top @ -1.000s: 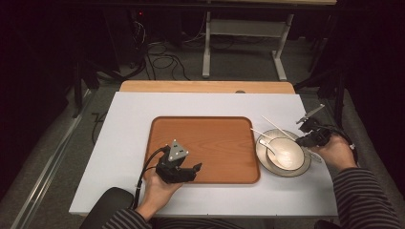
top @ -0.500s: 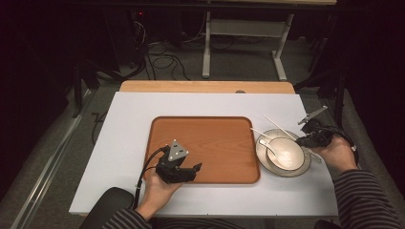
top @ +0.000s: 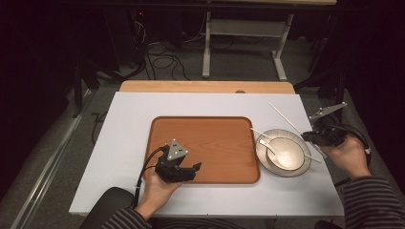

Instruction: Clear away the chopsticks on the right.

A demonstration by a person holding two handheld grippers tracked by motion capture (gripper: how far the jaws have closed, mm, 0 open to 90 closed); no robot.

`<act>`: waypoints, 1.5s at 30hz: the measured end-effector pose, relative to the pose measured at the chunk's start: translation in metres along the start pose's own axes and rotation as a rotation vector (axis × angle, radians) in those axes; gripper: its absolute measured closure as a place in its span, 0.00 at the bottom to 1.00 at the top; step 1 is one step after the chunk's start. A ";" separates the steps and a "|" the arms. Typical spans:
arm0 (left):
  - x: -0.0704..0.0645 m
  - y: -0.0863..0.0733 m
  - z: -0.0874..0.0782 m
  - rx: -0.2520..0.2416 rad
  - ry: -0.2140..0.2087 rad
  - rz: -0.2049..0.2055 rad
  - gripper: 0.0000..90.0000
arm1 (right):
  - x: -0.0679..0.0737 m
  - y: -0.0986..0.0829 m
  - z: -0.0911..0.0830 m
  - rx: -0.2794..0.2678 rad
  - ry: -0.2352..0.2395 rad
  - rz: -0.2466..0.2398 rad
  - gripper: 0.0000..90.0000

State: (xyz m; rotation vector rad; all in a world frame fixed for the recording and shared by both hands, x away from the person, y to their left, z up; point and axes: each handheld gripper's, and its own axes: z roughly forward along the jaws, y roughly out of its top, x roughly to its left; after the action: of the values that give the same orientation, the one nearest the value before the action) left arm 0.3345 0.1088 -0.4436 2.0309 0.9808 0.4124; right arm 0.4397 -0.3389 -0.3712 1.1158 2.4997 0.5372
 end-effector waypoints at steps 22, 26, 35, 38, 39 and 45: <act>0.003 0.001 -0.003 -0.017 -0.008 -0.013 0.39 | 0.071 0.013 -0.055 -0.173 0.081 0.001 0.96; 0.003 0.002 -0.005 -0.021 -0.007 -0.011 0.39 | 0.094 0.021 -0.057 -0.189 0.100 -0.039 0.96; 0.004 0.001 -0.008 -0.022 0.000 -0.015 0.39 | 0.132 0.035 -0.045 -0.172 0.147 -0.098 0.96; 0.004 0.001 -0.009 -0.021 0.001 -0.012 0.39 | 0.144 0.043 -0.034 -0.168 0.167 -0.094 0.96; 0.004 0.001 -0.009 -0.021 0.001 -0.013 0.39 | 0.144 0.043 -0.034 -0.168 0.167 -0.094 0.96; 0.004 0.000 -0.011 -0.035 0.009 -0.012 0.40 | 0.162 0.052 -0.003 -0.133 0.166 -0.068 0.96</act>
State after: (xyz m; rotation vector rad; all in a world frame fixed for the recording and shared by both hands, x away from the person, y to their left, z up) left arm 0.3311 0.1175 -0.4371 1.9928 0.9842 0.4301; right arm 0.3694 -0.1842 -0.3700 0.9689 2.5867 0.7933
